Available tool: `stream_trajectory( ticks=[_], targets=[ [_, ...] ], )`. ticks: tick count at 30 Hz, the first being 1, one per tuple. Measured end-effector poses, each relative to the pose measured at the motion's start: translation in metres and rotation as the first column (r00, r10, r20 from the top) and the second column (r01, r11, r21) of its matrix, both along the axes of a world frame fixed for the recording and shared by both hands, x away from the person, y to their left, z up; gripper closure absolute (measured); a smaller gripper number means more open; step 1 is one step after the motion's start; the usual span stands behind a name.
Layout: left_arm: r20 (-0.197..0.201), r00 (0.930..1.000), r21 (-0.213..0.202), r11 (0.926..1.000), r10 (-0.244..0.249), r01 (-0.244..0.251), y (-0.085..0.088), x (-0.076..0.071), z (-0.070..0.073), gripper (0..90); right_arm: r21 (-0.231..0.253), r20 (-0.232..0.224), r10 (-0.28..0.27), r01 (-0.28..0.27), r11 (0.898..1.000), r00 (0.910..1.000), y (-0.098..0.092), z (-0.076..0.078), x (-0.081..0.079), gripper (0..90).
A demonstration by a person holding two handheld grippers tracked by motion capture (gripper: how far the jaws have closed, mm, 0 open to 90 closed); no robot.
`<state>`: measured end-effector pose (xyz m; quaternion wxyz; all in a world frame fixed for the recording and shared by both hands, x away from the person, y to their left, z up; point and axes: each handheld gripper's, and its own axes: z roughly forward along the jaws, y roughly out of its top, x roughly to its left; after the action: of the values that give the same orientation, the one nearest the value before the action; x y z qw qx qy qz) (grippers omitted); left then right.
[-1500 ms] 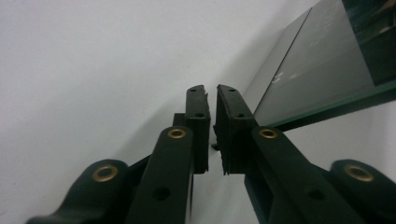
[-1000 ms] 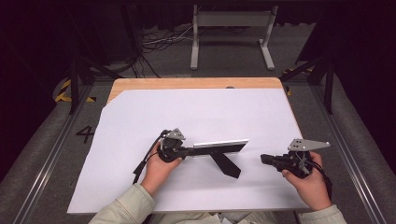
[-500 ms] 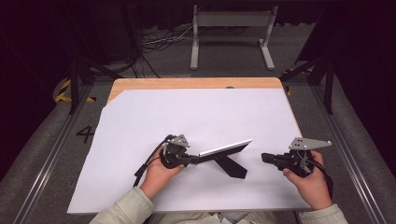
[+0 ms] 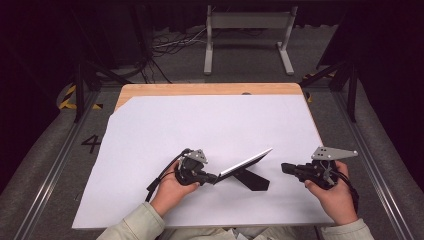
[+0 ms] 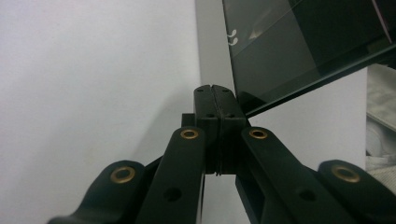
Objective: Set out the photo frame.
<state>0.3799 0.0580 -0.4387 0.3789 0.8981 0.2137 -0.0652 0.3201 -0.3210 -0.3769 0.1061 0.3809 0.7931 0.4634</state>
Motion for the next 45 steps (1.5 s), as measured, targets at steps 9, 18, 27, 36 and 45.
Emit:
stream_trajectory(
  ticks=[9,18,27,36,45],
  targets=[
    [-0.009,0.9977,0.015,0.9976,-0.068,0.068,-0.012,-0.007,-0.001,90.0,-0.001,0.003,-0.009,0.009,1.0,1.0,-0.002,0.002,-0.001,90.0],
    [-0.029,0.9899,0.023,0.99,-0.139,0.139,-0.024,-0.016,-0.004,90.0,0.001,0.006,-0.016,0.016,1.0,0.9999,-0.004,0.003,-0.001,90.0],
    [-0.048,0.9781,0.026,0.9787,-0.202,0.204,-0.032,-0.021,-0.005,90.0,0.008,0.009,-0.023,0.023,1.0,0.9997,-0.007,0.005,-0.002,90.0],
    [-0.053,0.9601,0.034,0.9604,-0.275,0.277,-0.043,-0.028,-0.006,90.0,0.012,0.01,-0.025,0.025,1.0,0.9996,-0.008,0.006,-0.002,90.0],
    [-0.054,0.9411,0.04,0.941,-0.334,0.336,-0.059,-0.035,-0.006,90.0,0.015,0.008,-0.024,0.024,1.0,0.9997,-0.008,0.006,-0.001,90.0]
  ],
)
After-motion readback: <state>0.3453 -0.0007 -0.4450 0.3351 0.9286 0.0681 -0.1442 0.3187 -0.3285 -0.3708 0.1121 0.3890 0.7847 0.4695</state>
